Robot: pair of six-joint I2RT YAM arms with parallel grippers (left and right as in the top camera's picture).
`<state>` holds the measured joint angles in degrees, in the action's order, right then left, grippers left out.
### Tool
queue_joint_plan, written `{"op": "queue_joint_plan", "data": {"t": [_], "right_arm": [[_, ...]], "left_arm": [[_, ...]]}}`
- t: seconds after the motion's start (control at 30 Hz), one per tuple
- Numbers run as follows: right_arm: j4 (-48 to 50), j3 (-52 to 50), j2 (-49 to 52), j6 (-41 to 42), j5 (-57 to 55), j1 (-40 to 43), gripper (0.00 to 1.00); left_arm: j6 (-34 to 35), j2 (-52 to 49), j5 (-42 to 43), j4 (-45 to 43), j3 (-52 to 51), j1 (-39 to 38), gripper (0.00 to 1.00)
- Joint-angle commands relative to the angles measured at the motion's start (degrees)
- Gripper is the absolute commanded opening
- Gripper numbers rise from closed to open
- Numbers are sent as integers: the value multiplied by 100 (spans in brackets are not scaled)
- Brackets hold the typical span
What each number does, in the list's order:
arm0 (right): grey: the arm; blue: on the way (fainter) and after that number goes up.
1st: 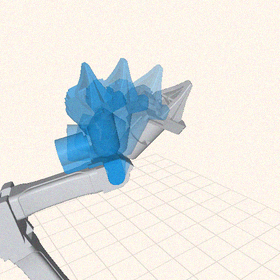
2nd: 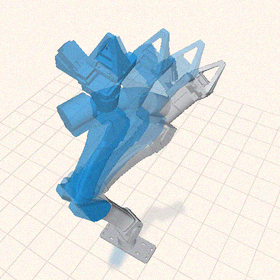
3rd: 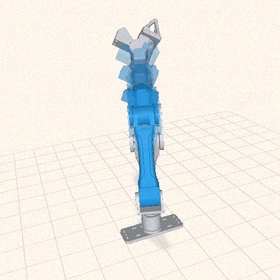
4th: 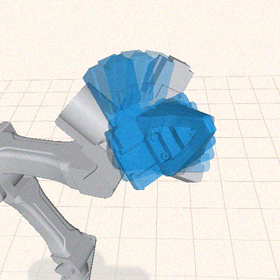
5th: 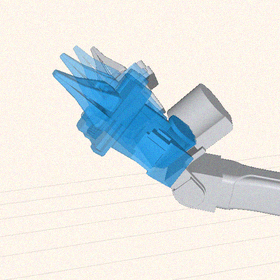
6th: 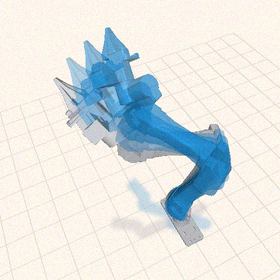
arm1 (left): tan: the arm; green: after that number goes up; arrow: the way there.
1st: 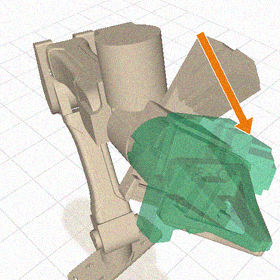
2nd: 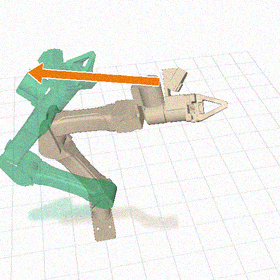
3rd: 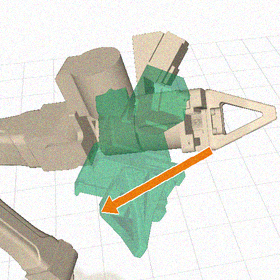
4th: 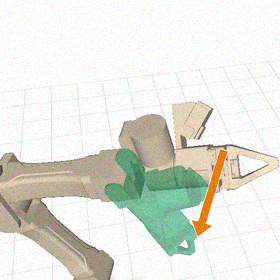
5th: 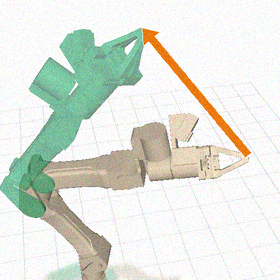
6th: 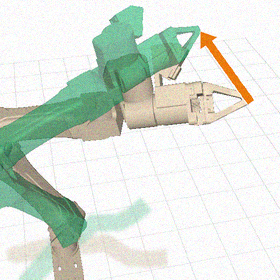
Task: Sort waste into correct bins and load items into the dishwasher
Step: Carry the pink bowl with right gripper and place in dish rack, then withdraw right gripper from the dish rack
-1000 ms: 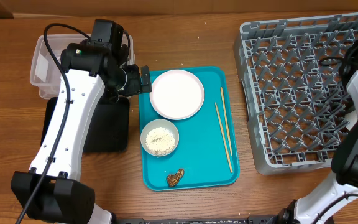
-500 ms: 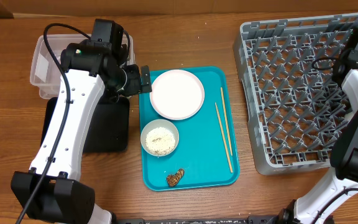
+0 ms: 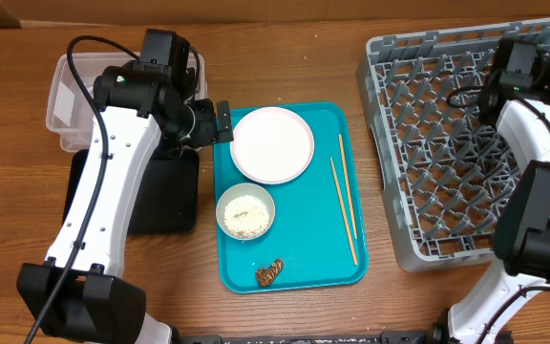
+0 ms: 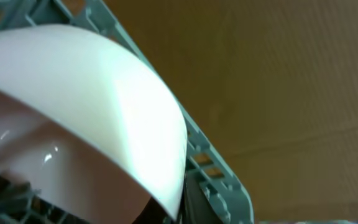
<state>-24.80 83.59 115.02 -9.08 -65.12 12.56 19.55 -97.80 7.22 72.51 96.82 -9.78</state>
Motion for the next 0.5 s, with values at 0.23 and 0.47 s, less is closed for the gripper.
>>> {"op": "queue_joint_plan", "data": {"t": [0.23,0.47], "right_arm": [[-1226,-33,-4,706,522,-352,36],[-1628,-24,-693,914,1257,-352,47]], "left_arm": [[-26,74,-17,-55,83,-39,100],[-26,74,-17,-31,83,-42,100]]}}
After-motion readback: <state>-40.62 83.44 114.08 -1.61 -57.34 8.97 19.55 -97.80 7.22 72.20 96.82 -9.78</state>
